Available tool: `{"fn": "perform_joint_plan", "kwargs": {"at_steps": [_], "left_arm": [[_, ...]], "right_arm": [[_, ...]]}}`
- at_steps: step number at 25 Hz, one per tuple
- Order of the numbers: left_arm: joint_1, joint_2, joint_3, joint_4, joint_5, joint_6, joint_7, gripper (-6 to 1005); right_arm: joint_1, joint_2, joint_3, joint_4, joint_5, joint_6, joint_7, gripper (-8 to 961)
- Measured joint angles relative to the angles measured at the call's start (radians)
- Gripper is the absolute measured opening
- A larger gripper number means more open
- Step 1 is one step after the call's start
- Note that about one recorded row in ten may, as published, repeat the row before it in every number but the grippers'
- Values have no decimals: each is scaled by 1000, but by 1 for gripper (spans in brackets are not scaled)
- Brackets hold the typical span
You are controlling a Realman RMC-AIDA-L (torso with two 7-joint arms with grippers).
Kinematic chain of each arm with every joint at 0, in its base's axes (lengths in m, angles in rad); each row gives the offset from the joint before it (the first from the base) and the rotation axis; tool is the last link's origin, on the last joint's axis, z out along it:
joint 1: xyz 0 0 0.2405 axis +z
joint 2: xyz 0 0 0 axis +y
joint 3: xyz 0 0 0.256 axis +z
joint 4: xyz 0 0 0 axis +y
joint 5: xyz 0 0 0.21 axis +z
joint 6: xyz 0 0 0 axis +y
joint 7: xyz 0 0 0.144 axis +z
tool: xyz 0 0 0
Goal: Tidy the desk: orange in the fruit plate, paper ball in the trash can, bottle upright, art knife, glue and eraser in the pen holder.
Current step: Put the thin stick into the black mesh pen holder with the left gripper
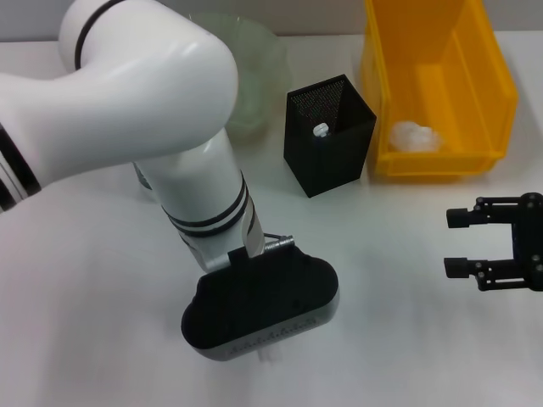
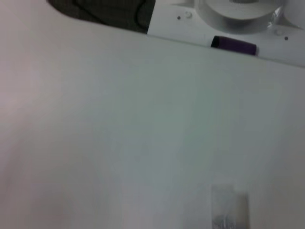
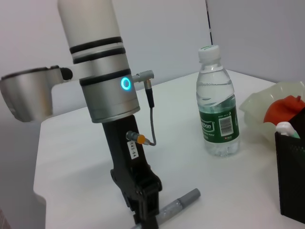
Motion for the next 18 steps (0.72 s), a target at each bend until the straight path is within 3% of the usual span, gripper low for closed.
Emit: {"fn": "perform_joint_plan", "kwargs": {"at_steps": [4,6,13,18], "left_arm": [[6,0,-61,30,-17,57,-8,170],[7,0,-142,42,-44,96,-13,160],[25,7,-607,-12,-226,257,-10,156],[58,11,-865,-158,-370,281,-15,154]], "right_arm": [[3,-1,0,-4,0,-6,2,718],[4,-2,1,-8,0,-14,5,718],[2,-10,48,-20,1,-71,29,718],[-2,-22,101,-28,1,-132,65,719]]}}
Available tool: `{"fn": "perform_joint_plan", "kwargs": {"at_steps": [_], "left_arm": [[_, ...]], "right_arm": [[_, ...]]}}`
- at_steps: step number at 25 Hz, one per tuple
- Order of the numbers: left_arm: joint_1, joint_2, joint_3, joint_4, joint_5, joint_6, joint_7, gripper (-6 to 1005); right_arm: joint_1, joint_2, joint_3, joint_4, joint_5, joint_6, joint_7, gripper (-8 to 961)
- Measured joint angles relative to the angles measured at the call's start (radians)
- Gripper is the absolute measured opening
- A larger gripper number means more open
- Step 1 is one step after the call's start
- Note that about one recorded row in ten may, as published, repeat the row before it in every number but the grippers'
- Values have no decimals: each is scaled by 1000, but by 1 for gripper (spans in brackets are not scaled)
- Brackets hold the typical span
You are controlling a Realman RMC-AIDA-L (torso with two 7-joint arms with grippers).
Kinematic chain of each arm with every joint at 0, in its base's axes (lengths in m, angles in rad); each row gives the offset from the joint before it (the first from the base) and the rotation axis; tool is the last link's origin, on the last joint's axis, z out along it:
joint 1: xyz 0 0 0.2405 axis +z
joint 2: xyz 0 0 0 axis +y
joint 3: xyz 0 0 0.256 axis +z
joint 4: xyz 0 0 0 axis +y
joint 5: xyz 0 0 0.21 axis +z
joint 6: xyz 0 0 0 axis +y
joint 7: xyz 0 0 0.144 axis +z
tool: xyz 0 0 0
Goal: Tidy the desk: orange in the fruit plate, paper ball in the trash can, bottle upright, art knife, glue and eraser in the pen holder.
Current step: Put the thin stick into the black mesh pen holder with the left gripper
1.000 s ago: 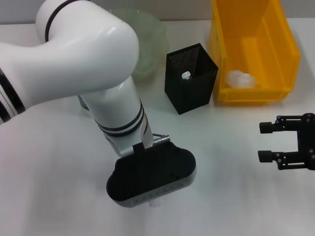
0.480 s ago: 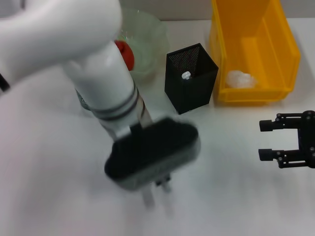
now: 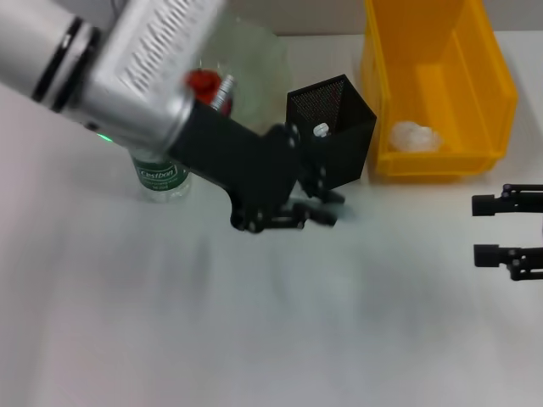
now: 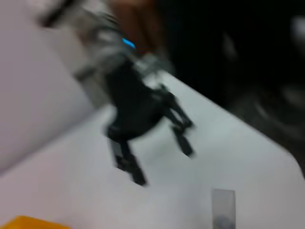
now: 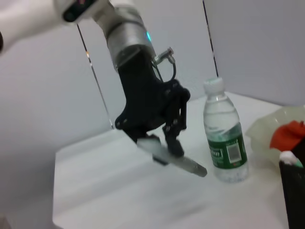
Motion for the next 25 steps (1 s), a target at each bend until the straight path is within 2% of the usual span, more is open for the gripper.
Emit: {"fn": "perform_joint_plan", "kwargs": {"at_steps": [2,4,5,7,13,16,19,23,25], "left_arm": [[3,1,-80,-84,-59,19,-7,154],[3,1,-80,-84,-59,19,-7,154],[12,4,-186,-199,-131,61,-13,154],[45,4,-299,-330,-236,105,-7,155],[118,-1,-327,-501,-440,87,-5,152],[149,-2,-329,-602,-542,46,-4,148],[161,-7,-330,-672,-605,11,30,148],[146,-10,-329,-764,-656,-39,81,148],[146,-10,-329,-764,-656,-39,81,148]], "right_arm": [[1,-3,12,3,0,-12,10,719],[3,-5,15,8,1,-18,21,719],[6,-5,16,17,3,-23,25,719],[9,-5,16,25,3,-24,27,719],[13,5,15,48,0,9,45,718],[-12,22,50,56,7,54,3,719],[-40,46,121,53,8,64,-70,719],[-70,61,196,55,9,67,-158,719],[-78,70,223,58,8,76,-193,719]]}}
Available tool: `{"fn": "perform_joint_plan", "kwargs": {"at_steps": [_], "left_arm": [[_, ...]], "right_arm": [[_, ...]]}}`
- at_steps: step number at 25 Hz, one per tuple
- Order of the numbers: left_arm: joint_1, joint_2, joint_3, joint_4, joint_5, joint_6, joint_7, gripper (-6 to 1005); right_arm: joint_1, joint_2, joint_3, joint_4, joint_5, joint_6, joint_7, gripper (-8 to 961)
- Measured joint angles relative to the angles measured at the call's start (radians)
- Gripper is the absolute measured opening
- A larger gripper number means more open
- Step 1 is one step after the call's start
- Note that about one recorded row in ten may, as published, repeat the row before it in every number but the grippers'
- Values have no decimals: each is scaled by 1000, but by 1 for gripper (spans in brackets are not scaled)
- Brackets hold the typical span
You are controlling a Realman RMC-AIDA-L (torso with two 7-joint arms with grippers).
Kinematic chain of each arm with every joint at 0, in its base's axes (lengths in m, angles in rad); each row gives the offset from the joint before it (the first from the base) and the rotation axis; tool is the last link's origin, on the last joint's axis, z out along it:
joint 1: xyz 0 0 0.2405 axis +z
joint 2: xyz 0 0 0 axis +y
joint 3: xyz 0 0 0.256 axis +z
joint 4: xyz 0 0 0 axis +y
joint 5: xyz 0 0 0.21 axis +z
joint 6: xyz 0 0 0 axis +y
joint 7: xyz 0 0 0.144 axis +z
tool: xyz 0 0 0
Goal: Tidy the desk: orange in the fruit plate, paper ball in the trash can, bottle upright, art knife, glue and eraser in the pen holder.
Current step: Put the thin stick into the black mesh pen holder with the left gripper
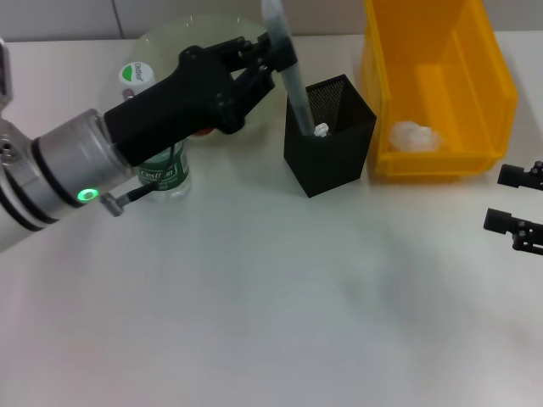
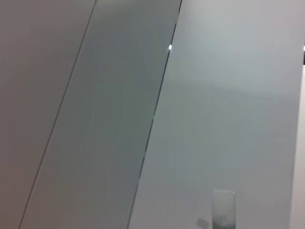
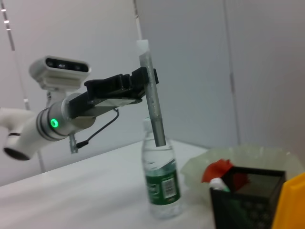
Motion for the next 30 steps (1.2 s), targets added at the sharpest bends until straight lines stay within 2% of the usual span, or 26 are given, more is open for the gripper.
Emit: {"fn": "perform_joint_plan", "kwargs": {"at_steps": [1,2,5,11,20,30], "left_arm": [[-14,0,0,-40,-19,-12,34,148],[-81,-1,-3,-160,-59,-45,150,148],[-134,-1,-20,-226,-66,-94,210,149],[-213,-2,-113,-318,-58,-189,313,149],[-247,-2,-160,-346,-47,-306,350,147],[-248,-2,-156,-352,-44,-340,375,186]], "right_arm": [[-2,4,5,1,-1,8,-11,719],[-3,7,7,1,-3,14,-16,719],[-4,17,3,1,-7,30,-26,719],[-7,21,0,2,-7,54,-28,718],[-14,44,10,-4,-3,89,-55,718],[-3,45,11,1,-2,95,-56,718]]}}
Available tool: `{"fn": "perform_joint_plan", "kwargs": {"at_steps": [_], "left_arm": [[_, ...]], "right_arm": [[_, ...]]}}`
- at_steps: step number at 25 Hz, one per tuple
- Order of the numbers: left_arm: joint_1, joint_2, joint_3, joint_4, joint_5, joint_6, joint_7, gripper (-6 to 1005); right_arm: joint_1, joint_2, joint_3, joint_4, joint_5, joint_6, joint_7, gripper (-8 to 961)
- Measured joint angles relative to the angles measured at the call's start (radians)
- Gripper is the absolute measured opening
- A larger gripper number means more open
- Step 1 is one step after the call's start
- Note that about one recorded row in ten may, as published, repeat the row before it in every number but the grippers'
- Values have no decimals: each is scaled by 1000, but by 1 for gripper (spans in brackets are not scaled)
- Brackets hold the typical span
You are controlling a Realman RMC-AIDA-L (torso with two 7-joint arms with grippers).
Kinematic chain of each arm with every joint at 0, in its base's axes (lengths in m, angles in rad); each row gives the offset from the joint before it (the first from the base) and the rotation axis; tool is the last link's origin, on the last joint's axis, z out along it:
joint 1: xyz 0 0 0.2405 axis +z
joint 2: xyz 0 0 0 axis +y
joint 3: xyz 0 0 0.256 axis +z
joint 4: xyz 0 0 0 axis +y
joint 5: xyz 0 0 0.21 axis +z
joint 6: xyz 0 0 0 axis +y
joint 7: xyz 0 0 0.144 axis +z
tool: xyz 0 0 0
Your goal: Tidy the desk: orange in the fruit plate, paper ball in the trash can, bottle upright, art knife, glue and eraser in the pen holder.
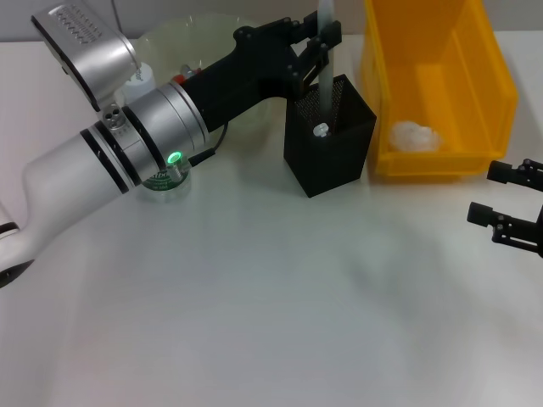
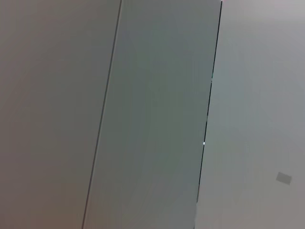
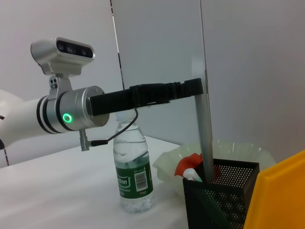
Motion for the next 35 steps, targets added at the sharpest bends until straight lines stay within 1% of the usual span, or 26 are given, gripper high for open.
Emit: {"fn": "perform_joint_plan", "kwargs": {"at_steps": [4,10,12,14,15,16,18,20,21,22,23,25,28,30,32,35], "left_arm": [[2,0,-5,-6,1,-8,0,204],[13,0,-2,-5,3,5,-11,471],[30,1,5,16,22,44,-44,553],[63,2,10,70,71,110,-115,634],[93,3,12,114,109,158,-166,675],[93,3,12,114,109,158,-166,690],[166,7,16,210,190,274,-244,720],[222,10,30,286,240,351,-275,749],[222,10,30,286,240,351,-275,764],[288,13,74,382,281,402,-320,779],[341,20,136,466,299,410,-374,779],[366,28,164,498,307,407,-401,779],[410,55,180,518,324,401,-426,779],[435,67,182,517,334,400,-427,779],[449,72,184,519,358,400,-424,779],[451,79,183,519,410,396,-426,779]], "right_arm": [[3,0,0,0,0,4,1,719],[9,0,0,0,-1,16,4,717],[9,0,0,1,0,16,4,716],[9,0,0,1,0,12,6,716],[9,-1,0,1,0,8,7,716],[10,-2,-1,1,0,5,9,716],[16,-4,-3,1,0,-7,13,715],[20,-6,-6,1,0,-20,20,715],[22,-6,-8,1,0,-29,22,715],[25,-7,-9,2,-1,-41,25,715],[29,-8,-9,5,-2,-52,26,716],[39,-8,-16,21,-9,-70,28,716],[58,-8,-57,55,-20,-78,34,716],[71,-8,-101,85,-23,-72,37,716],[85,-4,-129,111,-23,-67,37,715],[108,8,-184,144,-24,-63,37,717]]}}
